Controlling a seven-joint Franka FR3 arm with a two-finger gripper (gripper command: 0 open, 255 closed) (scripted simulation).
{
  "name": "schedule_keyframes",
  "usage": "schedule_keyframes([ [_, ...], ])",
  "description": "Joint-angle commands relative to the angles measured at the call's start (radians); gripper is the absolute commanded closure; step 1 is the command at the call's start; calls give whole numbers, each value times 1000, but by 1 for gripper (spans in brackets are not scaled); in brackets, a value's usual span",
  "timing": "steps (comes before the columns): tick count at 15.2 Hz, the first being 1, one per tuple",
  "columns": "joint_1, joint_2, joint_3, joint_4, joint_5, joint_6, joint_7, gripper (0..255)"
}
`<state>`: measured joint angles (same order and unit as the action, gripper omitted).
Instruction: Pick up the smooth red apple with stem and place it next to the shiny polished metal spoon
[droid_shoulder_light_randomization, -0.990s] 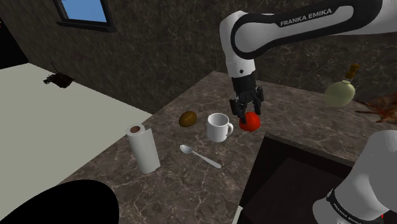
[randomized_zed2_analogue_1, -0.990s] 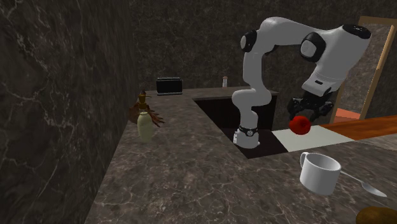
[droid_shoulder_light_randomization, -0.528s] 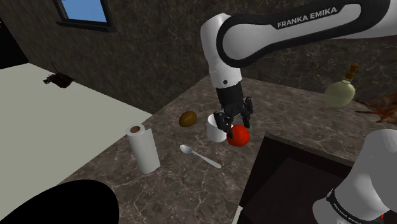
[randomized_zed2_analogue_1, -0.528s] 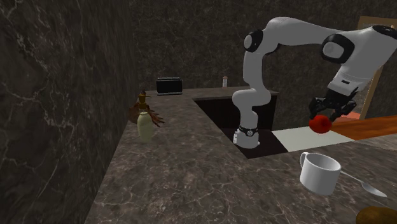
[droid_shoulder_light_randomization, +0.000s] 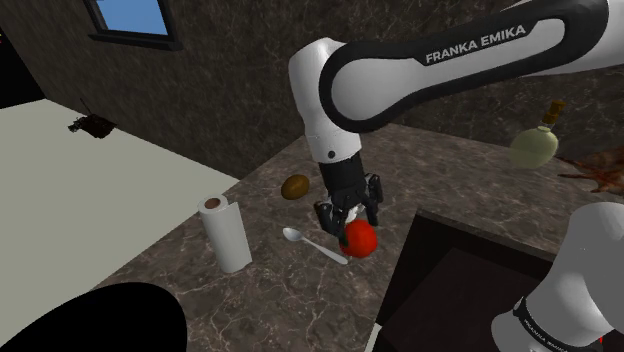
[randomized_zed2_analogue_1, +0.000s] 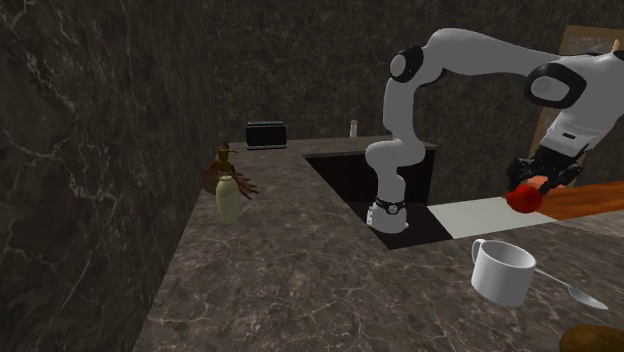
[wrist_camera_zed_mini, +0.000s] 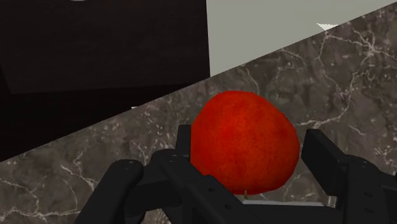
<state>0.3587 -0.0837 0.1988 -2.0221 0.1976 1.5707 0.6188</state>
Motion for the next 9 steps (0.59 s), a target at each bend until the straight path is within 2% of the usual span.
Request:
schedule_keyframes([
  [1,2,5,2,-20,1,26,-1,255],
  [9,4,36,6,-95,-1,131,-13,255],
])
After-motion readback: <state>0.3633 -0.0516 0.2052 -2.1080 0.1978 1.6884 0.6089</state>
